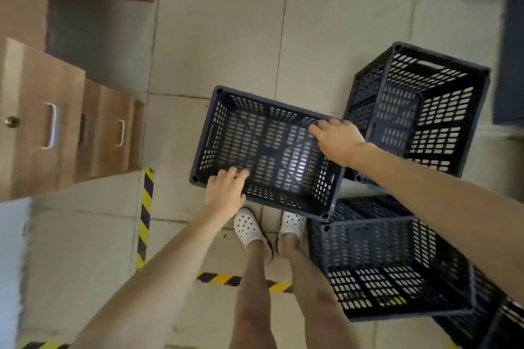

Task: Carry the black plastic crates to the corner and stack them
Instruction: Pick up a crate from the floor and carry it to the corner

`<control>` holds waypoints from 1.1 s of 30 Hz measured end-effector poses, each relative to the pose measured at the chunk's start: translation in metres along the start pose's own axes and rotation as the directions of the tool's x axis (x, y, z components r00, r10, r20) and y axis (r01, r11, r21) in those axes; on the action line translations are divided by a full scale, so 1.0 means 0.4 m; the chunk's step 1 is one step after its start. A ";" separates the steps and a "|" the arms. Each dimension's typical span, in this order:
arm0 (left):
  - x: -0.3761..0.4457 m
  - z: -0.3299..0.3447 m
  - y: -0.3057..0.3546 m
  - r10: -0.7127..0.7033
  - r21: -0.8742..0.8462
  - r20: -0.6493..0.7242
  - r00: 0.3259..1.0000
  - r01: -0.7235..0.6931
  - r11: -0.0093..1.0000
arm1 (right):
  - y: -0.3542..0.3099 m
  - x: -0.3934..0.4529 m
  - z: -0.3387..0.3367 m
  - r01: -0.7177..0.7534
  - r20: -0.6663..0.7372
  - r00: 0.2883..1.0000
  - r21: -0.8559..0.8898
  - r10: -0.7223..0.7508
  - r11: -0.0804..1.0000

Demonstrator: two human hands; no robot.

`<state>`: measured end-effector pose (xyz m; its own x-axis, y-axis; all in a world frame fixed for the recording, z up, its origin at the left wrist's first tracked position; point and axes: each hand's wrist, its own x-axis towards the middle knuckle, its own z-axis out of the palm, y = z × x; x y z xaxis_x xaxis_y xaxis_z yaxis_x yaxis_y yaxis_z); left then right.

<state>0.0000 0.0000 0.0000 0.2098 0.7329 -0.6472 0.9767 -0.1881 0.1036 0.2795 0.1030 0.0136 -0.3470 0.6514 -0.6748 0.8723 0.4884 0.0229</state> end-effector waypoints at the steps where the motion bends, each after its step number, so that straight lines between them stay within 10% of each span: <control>1: 0.014 0.027 -0.004 0.012 0.049 0.054 0.998 -0.014 0.999 | -0.007 0.029 0.017 0.007 0.016 1.000 -0.052 -0.006 0.999; 7: 0.109 0.241 -0.021 0.072 0.057 0.134 0.988 -0.080 0.995 | 0.007 0.210 0.151 -0.031 0.040 0.999 -0.114 0.036 0.993; 16: 0.122 0.414 -0.003 -0.314 -0.122 0.376 0.872 0.383 0.916 | 0.017 0.413 0.215 -0.079 0.025 0.996 -0.167 0.084 0.983; 19: 0.142 0.435 0.014 -0.397 -0.425 0.501 0.769 0.618 0.661 | 0.009 0.470 0.221 -0.100 0.070 0.992 -0.050 0.104 0.994; 25: 0.214 0.473 0.067 -0.282 -0.606 0.790 0.544 0.625 -0.491 | 0.002 0.530 0.239 -0.249 0.123 0.968 0.345 0.219 0.905; 33: 0.182 0.444 0.058 -0.248 -0.605 0.776 0.580 0.573 -0.553 | 0.013 0.496 0.168 -0.335 0.179 0.941 0.367 0.288 0.868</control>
<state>0.0296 -0.0673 -0.1789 -0.1556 -0.0351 -0.9872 -0.3924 0.9193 0.0291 0.2383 0.1955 -0.1697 -0.0135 0.6497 -0.7601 0.9997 -0.0080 -0.0246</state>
